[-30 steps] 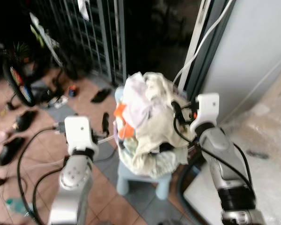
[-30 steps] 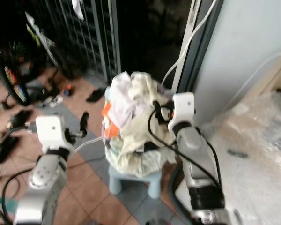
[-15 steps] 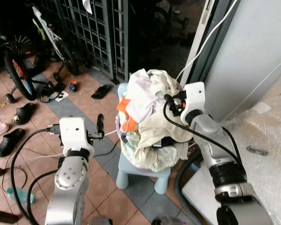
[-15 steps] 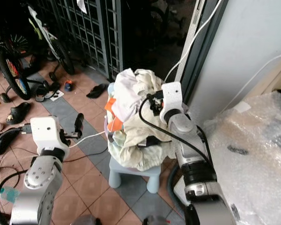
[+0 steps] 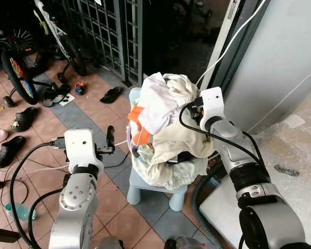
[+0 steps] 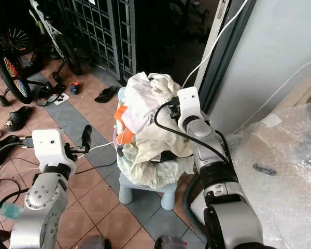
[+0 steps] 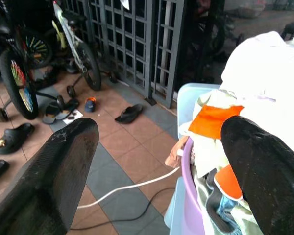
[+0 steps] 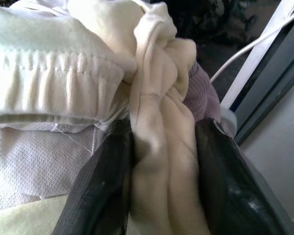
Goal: Clothes washing
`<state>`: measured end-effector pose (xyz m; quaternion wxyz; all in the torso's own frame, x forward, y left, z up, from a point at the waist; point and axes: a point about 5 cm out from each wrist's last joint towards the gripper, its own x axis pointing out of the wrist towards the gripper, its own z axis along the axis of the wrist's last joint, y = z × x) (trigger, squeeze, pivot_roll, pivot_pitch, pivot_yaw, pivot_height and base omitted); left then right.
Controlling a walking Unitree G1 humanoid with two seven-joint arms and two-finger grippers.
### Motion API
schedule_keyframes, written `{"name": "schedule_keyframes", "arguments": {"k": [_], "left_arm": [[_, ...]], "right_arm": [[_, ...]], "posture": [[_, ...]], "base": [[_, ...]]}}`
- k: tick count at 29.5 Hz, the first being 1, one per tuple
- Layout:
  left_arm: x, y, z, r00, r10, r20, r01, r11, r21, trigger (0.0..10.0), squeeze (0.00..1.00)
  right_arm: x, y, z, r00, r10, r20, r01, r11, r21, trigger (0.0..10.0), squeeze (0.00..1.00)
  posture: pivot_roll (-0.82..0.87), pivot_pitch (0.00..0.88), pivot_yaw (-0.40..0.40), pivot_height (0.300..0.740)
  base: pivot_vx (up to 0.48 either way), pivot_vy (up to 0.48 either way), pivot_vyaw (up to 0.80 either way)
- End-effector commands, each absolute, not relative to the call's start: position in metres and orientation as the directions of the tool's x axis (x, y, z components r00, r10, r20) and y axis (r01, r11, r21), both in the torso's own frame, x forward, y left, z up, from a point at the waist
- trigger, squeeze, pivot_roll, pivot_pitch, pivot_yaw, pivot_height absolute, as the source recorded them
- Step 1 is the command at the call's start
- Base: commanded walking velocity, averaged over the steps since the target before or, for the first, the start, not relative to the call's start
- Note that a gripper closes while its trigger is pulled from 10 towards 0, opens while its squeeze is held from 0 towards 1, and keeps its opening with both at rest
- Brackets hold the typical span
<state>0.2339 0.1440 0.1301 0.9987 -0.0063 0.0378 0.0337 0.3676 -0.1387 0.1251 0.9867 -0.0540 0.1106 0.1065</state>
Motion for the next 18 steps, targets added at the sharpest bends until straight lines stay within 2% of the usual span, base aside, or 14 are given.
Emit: {"name": "schedule_keyframes", "arguments": {"k": [1,7,18], "left_arm": [[0.232,0.142,0.131,0.994,0.066,-0.082,-0.067,0.998,-0.012,10.0,0.0],[0.231,0.144,0.129,0.992,0.082,-0.099,-0.086,0.996,-0.037,10.0,0.0],[0.232,0.142,0.128,0.991,0.077,-0.109,-0.085,0.994,-0.064,10.0,0.0]], "right_arm": [[0.364,-0.14,0.11,0.936,0.2,-0.289,-0.218,0.975,-0.032,0.0,0.0],[0.36,-0.13,0.116,0.94,0.242,-0.239,-0.238,0.97,0.043,0.0,0.0],[0.348,-0.116,0.106,0.915,0.312,-0.257,-0.294,0.95,0.105,0.0,0.0]], "posture": [[0.05,0.086,-0.046,0.74],[0.04,0.08,-0.05,0.74],[0.03,0.064,-0.052,0.74]], "base": [[0.0,0.0,0.0],[0.0,0.0,0.0],[0.0,0.0,0.0]]}}
